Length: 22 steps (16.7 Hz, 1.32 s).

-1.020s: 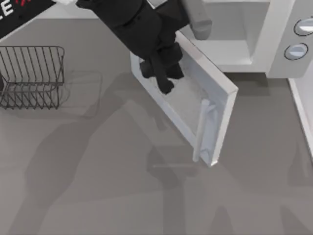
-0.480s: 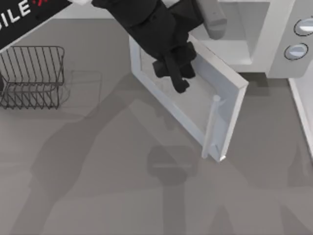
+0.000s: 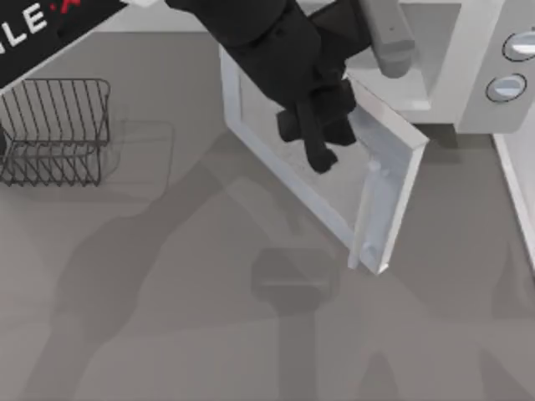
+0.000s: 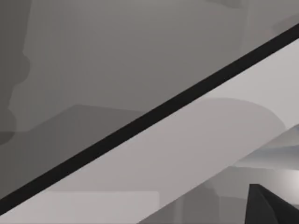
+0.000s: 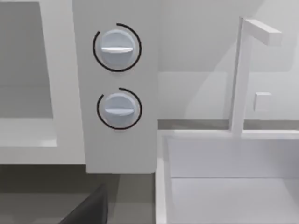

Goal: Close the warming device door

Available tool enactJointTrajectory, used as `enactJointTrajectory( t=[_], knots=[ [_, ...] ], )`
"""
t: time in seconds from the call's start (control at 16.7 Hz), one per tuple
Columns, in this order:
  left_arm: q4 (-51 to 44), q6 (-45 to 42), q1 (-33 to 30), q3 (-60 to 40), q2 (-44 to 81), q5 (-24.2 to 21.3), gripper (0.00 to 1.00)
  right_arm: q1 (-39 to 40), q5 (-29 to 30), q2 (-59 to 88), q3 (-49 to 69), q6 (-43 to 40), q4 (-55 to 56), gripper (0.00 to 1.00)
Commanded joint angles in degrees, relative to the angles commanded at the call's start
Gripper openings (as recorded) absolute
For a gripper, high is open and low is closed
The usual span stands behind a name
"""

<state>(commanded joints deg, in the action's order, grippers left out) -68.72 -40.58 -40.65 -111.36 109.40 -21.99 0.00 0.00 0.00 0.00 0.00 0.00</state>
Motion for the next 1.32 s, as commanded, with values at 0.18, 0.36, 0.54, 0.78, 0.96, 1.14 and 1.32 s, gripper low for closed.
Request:
enactJointTrajectory(
  t=[0.18, 0.36, 0.54, 0.78, 0.96, 1.14, 1.32],
  knots=[
    [-0.8, -0.5, -1.0, -0.3, -0.6, -0.5, 0.00, 0.0, 0.0, 0.0, 0.0, 0.0, 0.0, 1.00],
    [0.8, 0.7, -0.4, -0.6, 0.7, 0.4, 0.00, 0.0, 0.0, 0.0, 0.0, 0.0, 0.0, 1.00],
    [2.9, 3.1, 1.0, -1.9, 4.2, 2.0, 0.00, 0.0, 0.0, 0.0, 0.0, 0.0, 0.0, 1.00],
    [3.3, 3.6, 1.3, -2.2, 4.9, 2.3, 0.00, 0.0, 0.0, 0.0, 0.0, 0.0, 0.0, 1.00],
    [2.6, 3.7, 0.5, -2.7, 4.6, 2.2, 0.00, 0.0, 0.0, 0.0, 0.0, 0.0, 0.0, 1.00],
    [2.0, 3.9, -0.8, -4.1, 6.2, 2.1, 0.00, 0.0, 0.0, 0.0, 0.0, 0.0, 0.0, 1.00],
    [2.2, 5.0, -1.2, -5.9, 7.8, 2.7, 0.00, 0.0, 0.0, 0.0, 0.0, 0.0, 0.0, 1.00]
  ],
)
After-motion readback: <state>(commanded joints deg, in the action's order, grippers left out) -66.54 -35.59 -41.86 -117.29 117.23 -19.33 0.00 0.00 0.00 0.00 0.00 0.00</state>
